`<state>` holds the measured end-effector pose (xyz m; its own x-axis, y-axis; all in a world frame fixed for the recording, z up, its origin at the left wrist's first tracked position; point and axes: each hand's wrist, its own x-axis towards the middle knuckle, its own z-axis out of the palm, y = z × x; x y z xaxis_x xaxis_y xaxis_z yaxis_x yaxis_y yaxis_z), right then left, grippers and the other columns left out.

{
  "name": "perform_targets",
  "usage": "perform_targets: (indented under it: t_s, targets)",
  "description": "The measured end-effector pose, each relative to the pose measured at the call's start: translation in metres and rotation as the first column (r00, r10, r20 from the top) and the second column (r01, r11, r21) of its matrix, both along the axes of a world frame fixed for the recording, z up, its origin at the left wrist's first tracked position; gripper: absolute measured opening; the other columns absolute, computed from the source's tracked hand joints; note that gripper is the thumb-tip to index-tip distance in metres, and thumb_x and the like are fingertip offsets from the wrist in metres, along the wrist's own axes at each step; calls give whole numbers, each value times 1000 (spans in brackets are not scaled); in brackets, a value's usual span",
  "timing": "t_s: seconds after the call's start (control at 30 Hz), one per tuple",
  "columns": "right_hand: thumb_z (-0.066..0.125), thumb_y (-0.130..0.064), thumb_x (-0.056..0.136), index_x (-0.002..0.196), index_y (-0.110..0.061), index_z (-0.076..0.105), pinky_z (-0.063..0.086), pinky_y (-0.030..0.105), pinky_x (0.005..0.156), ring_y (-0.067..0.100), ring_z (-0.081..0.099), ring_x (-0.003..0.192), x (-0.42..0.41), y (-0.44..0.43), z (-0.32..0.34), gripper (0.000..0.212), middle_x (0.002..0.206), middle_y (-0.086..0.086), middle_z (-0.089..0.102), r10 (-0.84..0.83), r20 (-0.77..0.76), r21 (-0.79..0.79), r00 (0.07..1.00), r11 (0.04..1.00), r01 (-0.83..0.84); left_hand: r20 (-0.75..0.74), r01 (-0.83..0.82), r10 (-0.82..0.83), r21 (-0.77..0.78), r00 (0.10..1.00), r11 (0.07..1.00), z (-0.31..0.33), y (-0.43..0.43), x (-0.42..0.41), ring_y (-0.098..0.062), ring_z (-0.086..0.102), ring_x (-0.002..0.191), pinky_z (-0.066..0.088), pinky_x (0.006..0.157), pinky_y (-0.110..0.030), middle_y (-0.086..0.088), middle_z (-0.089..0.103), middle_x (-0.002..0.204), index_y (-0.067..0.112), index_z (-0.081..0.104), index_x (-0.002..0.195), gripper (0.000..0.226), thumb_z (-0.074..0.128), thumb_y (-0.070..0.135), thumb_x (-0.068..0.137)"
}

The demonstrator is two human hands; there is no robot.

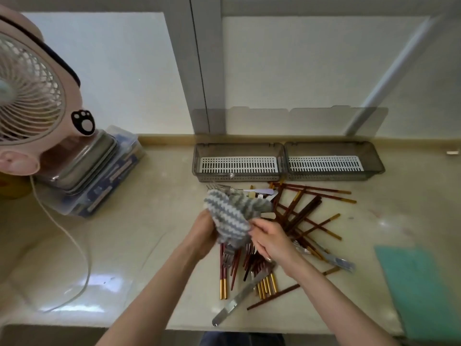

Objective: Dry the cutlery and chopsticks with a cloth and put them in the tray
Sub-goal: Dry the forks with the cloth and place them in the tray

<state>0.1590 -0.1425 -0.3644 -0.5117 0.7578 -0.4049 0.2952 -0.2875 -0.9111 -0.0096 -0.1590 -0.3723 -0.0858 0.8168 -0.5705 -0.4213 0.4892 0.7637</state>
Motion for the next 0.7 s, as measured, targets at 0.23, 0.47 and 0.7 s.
perform_targets:
  t_s: [0.23, 0.47, 0.7]
  targets:
    - [46, -21, 98, 126, -27, 57, 35, 22, 50, 12, 42, 52, 16, -5, -10, 31, 70, 2, 57, 199, -313, -285, 929, 913, -292, 123, -303, 304, -22, 945, 953, -10, 1, 4, -20, 63, 81, 51, 68, -30, -11, 67, 93, 5, 59, 96, 25, 34, 8, 96]
    - [60, -3, 85, 91, -3, 66, 41, 20, 41, 13, 49, 41, 1, -10, -7, 9, 62, 10, 63, -54, -318, -285, 947, 958, -41, 45, -186, 187, -27, 981, 982, -5, -18, 36, -22, 64, 76, 50, 65, -30, -11, 68, 85, 1, 62, 91, 31, 36, 15, 97]
    - [62, -11, 88, 79, -3, 63, 33, 17, 38, 10, 42, 39, 2, -11, -20, 12, 55, 5, 56, -248, 96, -83, 964, 963, 256, -196, -42, 44, 14, 980, 999, -7, -28, 41, -28, 63, 76, 50, 64, -34, -19, 65, 85, -12, 58, 96, 22, 42, 2, 93]
